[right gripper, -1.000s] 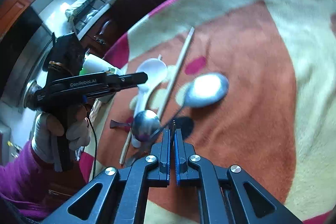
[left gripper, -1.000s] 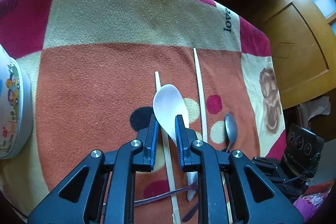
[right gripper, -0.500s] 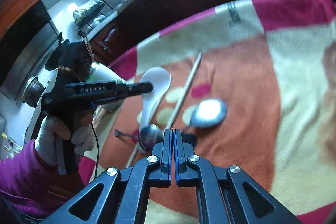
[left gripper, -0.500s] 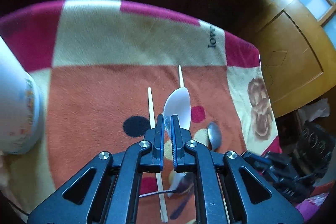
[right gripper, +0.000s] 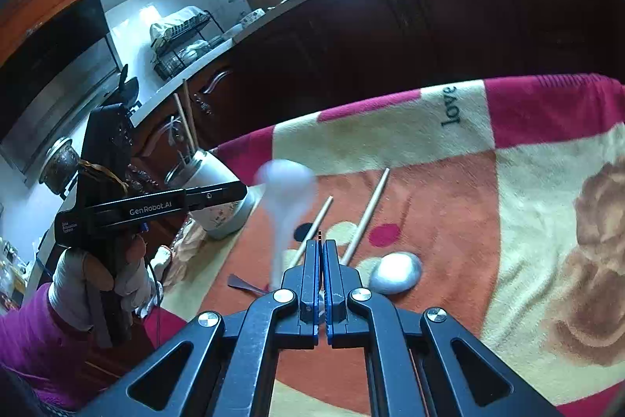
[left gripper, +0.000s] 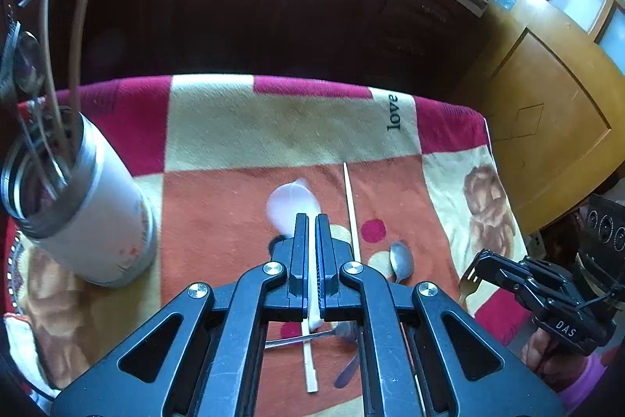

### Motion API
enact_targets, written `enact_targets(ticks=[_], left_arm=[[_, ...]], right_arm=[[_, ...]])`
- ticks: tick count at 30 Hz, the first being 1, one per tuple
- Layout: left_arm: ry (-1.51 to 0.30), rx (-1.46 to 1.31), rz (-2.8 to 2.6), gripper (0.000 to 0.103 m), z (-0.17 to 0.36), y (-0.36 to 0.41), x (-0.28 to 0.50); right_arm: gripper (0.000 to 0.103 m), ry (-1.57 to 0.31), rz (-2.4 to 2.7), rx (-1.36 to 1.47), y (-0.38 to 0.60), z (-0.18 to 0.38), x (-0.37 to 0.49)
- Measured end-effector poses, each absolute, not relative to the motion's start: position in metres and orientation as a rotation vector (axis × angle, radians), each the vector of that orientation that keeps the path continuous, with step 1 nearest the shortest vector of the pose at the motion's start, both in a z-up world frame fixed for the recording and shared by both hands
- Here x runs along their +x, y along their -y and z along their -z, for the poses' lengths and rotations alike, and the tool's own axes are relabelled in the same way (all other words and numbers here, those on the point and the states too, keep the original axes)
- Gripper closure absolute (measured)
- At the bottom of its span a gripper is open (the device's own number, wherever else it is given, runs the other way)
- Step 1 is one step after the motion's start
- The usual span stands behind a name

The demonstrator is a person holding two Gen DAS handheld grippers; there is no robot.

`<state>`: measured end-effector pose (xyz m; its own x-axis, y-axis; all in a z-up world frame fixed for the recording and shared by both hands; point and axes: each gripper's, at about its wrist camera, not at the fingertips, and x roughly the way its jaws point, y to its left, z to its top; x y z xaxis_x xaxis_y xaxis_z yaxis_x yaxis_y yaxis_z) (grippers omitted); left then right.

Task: Organize utensils
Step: 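Lift the white spoon with the left tool while the right tool lifts the fork toward the jar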

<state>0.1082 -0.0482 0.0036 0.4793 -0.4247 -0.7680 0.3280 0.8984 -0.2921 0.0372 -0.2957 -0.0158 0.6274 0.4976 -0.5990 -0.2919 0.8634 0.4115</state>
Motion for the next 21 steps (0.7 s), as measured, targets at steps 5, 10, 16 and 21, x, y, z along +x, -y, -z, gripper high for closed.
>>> enact_targets(ticks=[5,10,16,21], left_arm=[[-0.928,-0.121,0.459,0.101,-0.019,0.039,0.104],[-0.924,-0.15,0.455,0.101,-0.024,0.024,0.103],[-1.026,-0.23,0.459,0.091,0.005,0.021,0.11],[-1.118,-0.231,0.38,0.071,0.045,0.038,0.126]], right_arm=[[0.102,-0.748,-0.474,0.263,0.284,0.003,0.038],[0.102,-0.732,-0.487,0.238,0.273,-0.007,0.041],[0.101,-0.743,-0.508,0.243,0.264,-0.004,0.041],[0.102,-0.766,-0.515,0.263,0.268,0.004,0.04]])
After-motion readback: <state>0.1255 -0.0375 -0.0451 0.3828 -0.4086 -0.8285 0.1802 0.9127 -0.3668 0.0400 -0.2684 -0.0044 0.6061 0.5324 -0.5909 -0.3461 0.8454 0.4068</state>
